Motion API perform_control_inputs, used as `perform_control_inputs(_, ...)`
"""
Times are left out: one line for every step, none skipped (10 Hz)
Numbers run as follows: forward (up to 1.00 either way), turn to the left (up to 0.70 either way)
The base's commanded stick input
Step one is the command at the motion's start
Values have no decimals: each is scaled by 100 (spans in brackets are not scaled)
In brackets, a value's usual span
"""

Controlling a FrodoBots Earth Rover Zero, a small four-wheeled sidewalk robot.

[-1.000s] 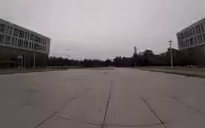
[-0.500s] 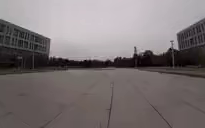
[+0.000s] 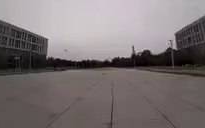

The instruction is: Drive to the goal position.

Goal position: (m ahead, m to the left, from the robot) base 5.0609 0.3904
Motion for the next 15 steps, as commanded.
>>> perform_control_inputs(70, 0)
perform_control_inputs(70, 0)
perform_control_inputs(70, 0)
perform_control_inputs(70, 0)
perform_control_inputs(70, 0)
perform_control_inputs(70, 0)
perform_control_inputs(70, 0)
perform_control_inputs(70, 0)
perform_control_inputs(70, 0)
perform_control_inputs(70, 0)
perform_control_inputs(70, 0)
perform_control_inputs(70, 0)
perform_control_inputs(70, 0)
perform_control_inputs(70, 0)
perform_control_inputs(70, 0)
